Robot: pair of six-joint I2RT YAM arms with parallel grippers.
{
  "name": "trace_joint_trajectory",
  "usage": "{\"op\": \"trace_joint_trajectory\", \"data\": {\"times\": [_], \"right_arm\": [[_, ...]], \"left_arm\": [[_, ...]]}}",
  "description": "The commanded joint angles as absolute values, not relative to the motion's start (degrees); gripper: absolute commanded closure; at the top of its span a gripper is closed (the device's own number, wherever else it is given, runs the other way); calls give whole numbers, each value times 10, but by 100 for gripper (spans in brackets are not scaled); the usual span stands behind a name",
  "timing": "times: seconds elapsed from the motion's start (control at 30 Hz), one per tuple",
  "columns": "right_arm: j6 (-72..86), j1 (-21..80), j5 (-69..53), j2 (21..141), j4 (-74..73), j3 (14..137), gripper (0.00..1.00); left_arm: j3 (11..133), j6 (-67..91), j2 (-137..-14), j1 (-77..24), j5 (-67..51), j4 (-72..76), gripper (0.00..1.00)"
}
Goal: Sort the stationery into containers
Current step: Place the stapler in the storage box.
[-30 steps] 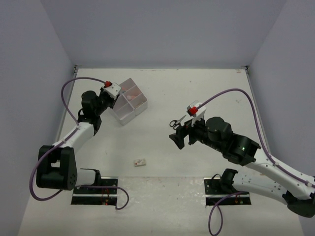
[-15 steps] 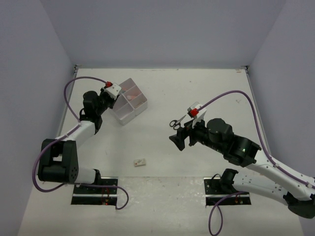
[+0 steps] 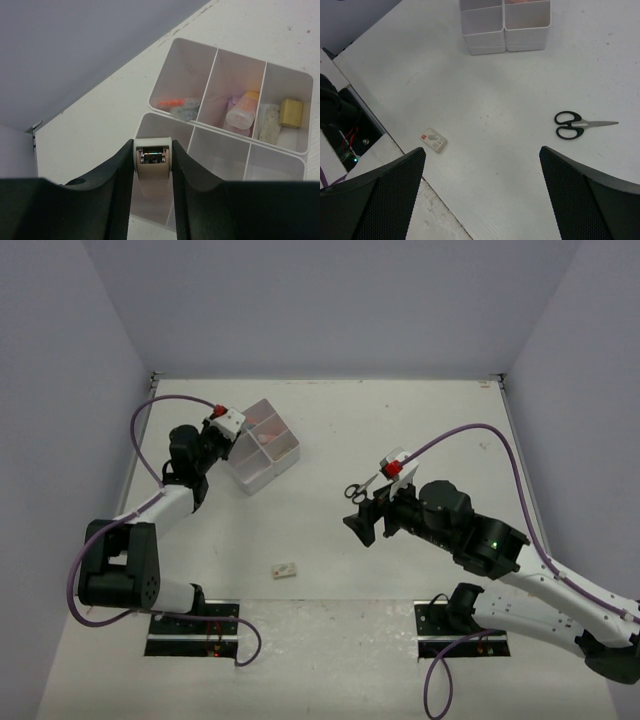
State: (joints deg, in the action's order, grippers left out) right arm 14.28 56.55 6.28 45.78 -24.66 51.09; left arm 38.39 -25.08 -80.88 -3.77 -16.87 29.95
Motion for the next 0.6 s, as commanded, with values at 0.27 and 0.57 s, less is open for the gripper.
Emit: {"op": "trace_joint_trajectory", "data": {"times": [0.27, 0.57], "right_arm": [[133, 565, 45, 478, -221, 509, 1], [136, 564, 41, 518, -219, 510, 1]], "left_arm": [[428, -183, -737, -33, -131, 323, 15], [481, -63, -706, -34, -79, 280, 0]]}}
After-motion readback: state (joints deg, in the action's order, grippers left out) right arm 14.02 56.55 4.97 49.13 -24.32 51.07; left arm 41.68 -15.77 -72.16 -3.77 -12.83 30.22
